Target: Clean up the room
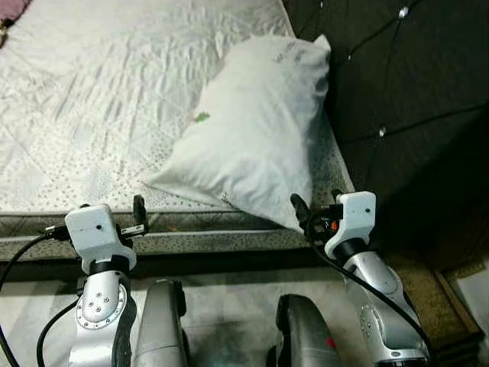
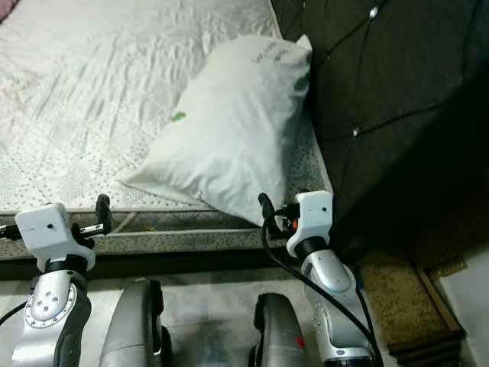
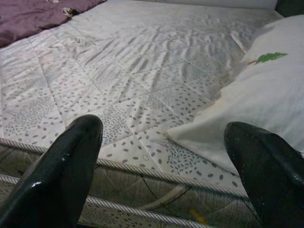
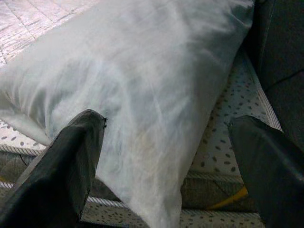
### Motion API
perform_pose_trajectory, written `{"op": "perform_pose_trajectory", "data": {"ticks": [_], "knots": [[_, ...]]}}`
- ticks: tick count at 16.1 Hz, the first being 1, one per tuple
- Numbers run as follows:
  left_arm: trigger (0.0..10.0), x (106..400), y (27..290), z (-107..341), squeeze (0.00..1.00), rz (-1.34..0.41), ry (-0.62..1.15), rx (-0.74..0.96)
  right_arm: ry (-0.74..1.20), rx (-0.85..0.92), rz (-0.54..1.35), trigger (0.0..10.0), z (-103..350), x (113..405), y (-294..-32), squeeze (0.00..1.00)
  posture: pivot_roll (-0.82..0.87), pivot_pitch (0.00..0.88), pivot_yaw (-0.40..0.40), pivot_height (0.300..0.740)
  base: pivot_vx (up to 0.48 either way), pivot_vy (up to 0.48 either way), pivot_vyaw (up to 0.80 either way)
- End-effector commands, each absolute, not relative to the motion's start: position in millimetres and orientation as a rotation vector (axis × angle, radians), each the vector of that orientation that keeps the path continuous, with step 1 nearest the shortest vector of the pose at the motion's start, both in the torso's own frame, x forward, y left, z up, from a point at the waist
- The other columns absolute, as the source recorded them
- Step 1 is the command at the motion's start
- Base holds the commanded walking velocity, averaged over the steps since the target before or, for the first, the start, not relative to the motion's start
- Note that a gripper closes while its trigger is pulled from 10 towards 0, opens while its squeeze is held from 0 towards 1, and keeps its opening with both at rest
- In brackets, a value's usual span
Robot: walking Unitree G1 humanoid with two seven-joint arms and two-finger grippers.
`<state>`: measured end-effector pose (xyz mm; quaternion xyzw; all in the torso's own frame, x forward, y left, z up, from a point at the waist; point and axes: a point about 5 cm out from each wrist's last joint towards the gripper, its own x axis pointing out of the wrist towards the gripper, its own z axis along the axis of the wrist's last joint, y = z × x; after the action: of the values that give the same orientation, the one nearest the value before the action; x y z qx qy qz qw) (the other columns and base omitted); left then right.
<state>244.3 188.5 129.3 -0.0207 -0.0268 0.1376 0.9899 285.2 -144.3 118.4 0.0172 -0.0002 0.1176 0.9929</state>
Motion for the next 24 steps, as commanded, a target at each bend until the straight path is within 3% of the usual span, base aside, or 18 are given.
{"op": "perform_pose_trajectory", "data": {"ticks": [1, 7, 18, 22, 24], "knots": [[10.0, 241.5, 190.6, 131.5, 0.00, 0.269, -0.059, -0.045, 0.013, 0.031, 0.236, 10.0, 116.1, 283.9, -145.3, 0.00, -0.02, 0.222, -0.052, 0.558, 0.000, 0.000, 0.00], [10.0, 241.7, 189.2, 135.6, 0.00, 0.242, -0.083, -0.060, 0.012, 0.040, 0.260, 10.0, 117.7, 288.0, -140.9, 0.00, -0.02, 0.221, -0.054, 0.558, 0.189, 0.000, 0.00], [10.0, 242.2, 187.3, 135.2, 0.00, 0.236, -0.075, -0.069, 0.009, 0.017, 0.270, 10.0, 117.8, 289.9, -138.2, 0.00, -0.01, 0.229, -0.055, 0.558, 0.385, 0.000, 0.00], [10.0, 242.6, 184.5, 131.8, 0.00, 0.244, -0.057, -0.069, 0.016, 0.020, 0.280, 10.0, 116.5, 289.8, -137.5, 0.00, -0.02, 0.226, -0.055, 0.558, 0.000, 0.000, 0.00], [10.0, 242.3, 187.1, 131.7, 0.00, 0.251, -0.057, -0.064, 0.018, 0.018, 0.285, 10.0, 115.9, 289.7, -136.8, 0.00, -0.01, 0.223, -0.056, 0.533, 0.000, 0.000, 0.00]]}}
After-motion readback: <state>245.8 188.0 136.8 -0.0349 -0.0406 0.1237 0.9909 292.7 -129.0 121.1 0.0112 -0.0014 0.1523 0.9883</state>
